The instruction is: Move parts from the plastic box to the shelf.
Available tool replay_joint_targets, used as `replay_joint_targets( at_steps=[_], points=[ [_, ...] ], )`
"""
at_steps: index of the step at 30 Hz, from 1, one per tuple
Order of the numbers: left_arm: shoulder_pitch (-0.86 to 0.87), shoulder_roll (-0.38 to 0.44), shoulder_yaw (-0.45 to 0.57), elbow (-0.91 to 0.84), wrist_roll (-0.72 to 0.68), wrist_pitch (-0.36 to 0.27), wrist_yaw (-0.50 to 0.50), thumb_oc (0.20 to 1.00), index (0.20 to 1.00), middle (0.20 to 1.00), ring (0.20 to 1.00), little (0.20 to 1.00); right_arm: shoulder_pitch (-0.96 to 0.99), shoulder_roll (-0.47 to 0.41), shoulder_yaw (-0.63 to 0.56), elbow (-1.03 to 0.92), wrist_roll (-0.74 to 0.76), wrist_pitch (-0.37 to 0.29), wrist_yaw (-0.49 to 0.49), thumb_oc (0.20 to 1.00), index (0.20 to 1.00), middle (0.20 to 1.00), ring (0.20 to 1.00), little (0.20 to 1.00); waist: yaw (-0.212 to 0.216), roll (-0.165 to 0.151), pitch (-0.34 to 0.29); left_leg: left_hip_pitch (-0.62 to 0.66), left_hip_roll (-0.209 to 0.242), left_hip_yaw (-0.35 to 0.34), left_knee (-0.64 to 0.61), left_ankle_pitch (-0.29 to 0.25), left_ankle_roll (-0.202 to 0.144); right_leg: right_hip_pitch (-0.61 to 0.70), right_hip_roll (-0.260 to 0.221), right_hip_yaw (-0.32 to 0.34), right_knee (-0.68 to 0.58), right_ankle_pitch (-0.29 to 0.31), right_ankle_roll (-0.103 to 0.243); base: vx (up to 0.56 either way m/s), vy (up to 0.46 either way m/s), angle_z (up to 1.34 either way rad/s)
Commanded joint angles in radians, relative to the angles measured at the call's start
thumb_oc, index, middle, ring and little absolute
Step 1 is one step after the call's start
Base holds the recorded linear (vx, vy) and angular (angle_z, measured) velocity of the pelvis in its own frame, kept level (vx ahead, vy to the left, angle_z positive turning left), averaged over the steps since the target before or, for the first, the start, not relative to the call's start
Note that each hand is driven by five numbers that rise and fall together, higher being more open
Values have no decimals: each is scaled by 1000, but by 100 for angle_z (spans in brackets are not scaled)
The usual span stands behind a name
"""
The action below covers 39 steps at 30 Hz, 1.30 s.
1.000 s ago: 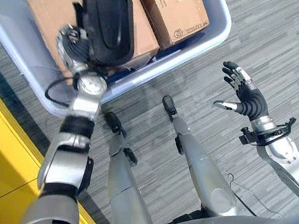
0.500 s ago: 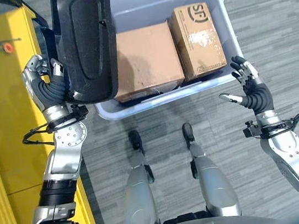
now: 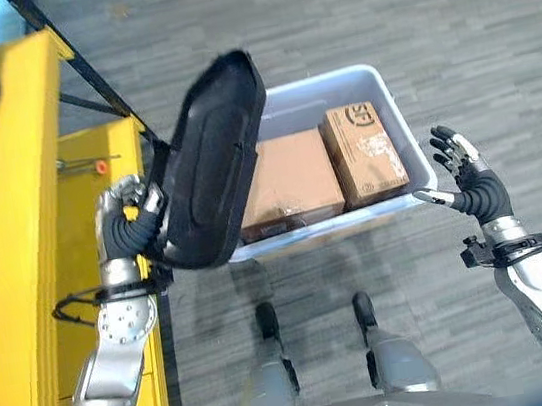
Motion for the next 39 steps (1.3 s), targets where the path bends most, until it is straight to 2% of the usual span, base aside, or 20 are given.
replay_joint_targets(
  at_steps=[1, 6, 8, 9, 11, 12, 13, 15, 16, 17, 19, 20, 21, 22, 24, 25, 31, 34, 35, 39],
  points=[
    [-11, 29, 24, -49, -99, -86, -49, 200, 200, 200, 200, 200, 3, 21, -25, -11, 10, -27, 28, 1000, 1000, 1000, 1000, 1000, 35, -4, -92, -11, 48, -30, 80, -41, -6, -43, -10, -47, 260, -210, 16, -19, -189, 34],
    [102, -27, 41, -85, -173, -79, -117, 200, 200, 200, 200, 200, 12, 2, -19, -2, 24, -27, 60, 1000, 1000, 1000, 1000, 1000, 74, 12, -95, 9, 106, -100, 78, 28, -36, 14, 61, -118, 315, -280, -38, -77, -235, 41],
    [132, -45, 39, -91, -198, -78, -136, 200, 200, 200, 200, 200, 3, -10, -19, 9, 30, -27, 62, 1000, 1000, 1000, 1000, 1000, 107, 19, -86, -14, 129, -140, 64, 99, -62, 29, 88, -154, 304, -291, -57, -166, -247, 42],
    [138, -48, 34, -92, -203, -77, -144, 200, 200, 200, 200, 200, 1, -13, -21, 13, 30, -30, 59, 1000, 1000, 1000, 1000, 1000, 104, 26, -83, -24, 136, -155, 47, 125, -71, 31, 95, -175, 298, -292, -64, -164, -194, 45],
    [131, -55, 14, -84, -212, -75, -157, 200, 200, 200, 200, 200, -13, -25, -27, 28, 20, -33, 51, 1000, 1000, 1000, 1000, 1000, 118, 27, -64, -58, 137, -126, 22, 190, -78, 48, 83, -238, 278, -283, -65, -231, -141, 82],
    [117, -59, -3, -64, -215, -68, -162, 200, 200, 200, 200, 200, -19, -33, -33, 32, 14, -32, 44, 1000, 1000, 1000, 1000, 1000, 116, 18, -52, -81, 126, -49, 53, 171, -55, 52, 66, -276, 261, -269, -68, -274, -117, 122],
    [116, -58, -7, -59, -215, -67, -166, 200, 200, 200, 200, 200, -19, -36, -34, 37, 11, -31, 39, 1000, 1000, 1000, 1000, 1000, 113, 7, -49, -78, 120, -8, 81, 142, -44, 51, 53, -295, 248, -258, -64, -305, -118, 150],
    [118, -69, -9, -65, -215, -76, -173, 200, 200, 200, 200, 200, -20, -38, -32, 42, 5, -31, 38, 1000, 1000, 1000, 1000, 1000, 121, -11, -43, -66, 97, 9, 195, 49, -23, 34, 23, -325, 208, -208, -59, -366, -95, 109],
    [108, -72, -23, -63, -216, -75, -182, 200, 200, 200, 200, 200, -7, -31, -38, 38, 12, -34, 44, 1000, 1000, 1000, 1000, 1000, 114, -21, -52, -42, 78, 8, 288, -31, -11, 27, -5, -375, 178, -184, -65, -292, -53, 40],
    [109, -71, -23, -63, -216, -75, -182, 200, 200, 200, 200, 200, -6, -31, -39, 38, 12, -35, 44, 1000, 1000, 1000, 1000, 1000, 111, -20, -52, -45, 78, 4, 293, -35, -10, 30, -5, -379, 178, -184, -65, -237, -29, 79],
    [99, -73, -27, -63, -219, -74, -187, 200, 200, 200, 200, 200, 3, -19, -41, 37, 16, -35, 46, 1000, 1000, 1000, 1000, 1000, 96, -22, -75, 14, 87, 12, 339, -102, -13, 33, -17, -409, 169, -192, -62, -46, 20, 124],
    [89, -73, -31, -64, -222, -71, -188, 200, 200, 200, 200, 200, 5, -11, -40, 35, 23, -33, 46, 1000, 1000, 1000, 1000, 1000, 87, -21, -84, 48, 101, 27, 360, -109, -12, 30, -25, -431, 178, -190, -66, -34, 104, 109],
    [75, -71, -34, -64, -226, -70, -187, 200, 200, 200, 200, 200, 8, -5, -39, 35, 29, -32, 45, 1000, 1000, 1000, 1000, 1000, 78, -16, -92, 88, 121, 42, 367, -120, -15, 23, -35, -459, 194, -191, -67, -143, 249, 113],
    [56, -65, -39, -68, -220, -70, -187, 200, 200, 200, 200, 200, 13, 5, -41, 37, 36, -28, 39, 1000, 1000, 1000, 1000, 1000, 60, -2, -105, 154, 141, 45, 330, -135, -24, -3, -70, -510, 243, -188, -61, -140, 305, 144],
    [59, -66, -38, -75, -208, -71, -186, 200, 200, 200, 200, 200, 15, 11, -46, 36, 35, -22, 34, 1000, 1000, 1000, 1000, 1000, 51, 12, -115, 177, 122, 48, 240, -173, -22, -22, -105, -539, 277, -170, -38, -83, 343, 125],
    [68, -67, -38, -80, -202, -70, -194, 200, 200, 200, 200, 200, 19, 18, -54, 35, 42, -19, 34, 1000, 1000, 1000, 1000, 1000, 53, 16, -124, 168, 99, 52, 191, -220, -9, -18, -141, -544, 296, -152, -19, -3, 272, 87],
    [75, -19, -10, -92, -159, -72, -203, 200, 200, 200, 200, 200, 17, 45, -47, 26, 46, -14, 44, 1000, 1000, 1000, 1000, 1000, 88, -5, -128, 148, 22, -8, 164, -246, 15, 15, -228, -587, 281, -76, 36, -21, 278, 84],
    [85, -4, 16, -100, -132, -78, -197, 200, 200, 200, 200, 200, 11, 64, -31, 25, 35, -7, 52, 1000, 1000, 1000, 1000, 1000, 106, -25, -129, 137, -45, -47, 151, -264, 37, 40, -286, -602, 234, 21, 86, -14, 376, 72],
    [90, 5, 40, -103, -102, -81, -185, 200, 200, 200, 200, 200, 3, 89, -11, 42, 22, 0, 52, 1000, 1000, 1000, 1000, 1000, 122, -36, -137, 138, -105, -68, 124, -267, 69, 56, -323, -609, 205, 65, 111, 19, 442, 95],
    [86, 21, 59, -106, -61, -78, -170, 200, 200, 200, 200, 200, -8, 115, 11, 55, 21, 3, 48, 1000, 1000, 1000, 1000, 1000, 122, -48, -138, 150, -128, -86, 99, -260, 86, 48, -337, -570, 227, 78, 116, -3, 254, 63]
  ],
)
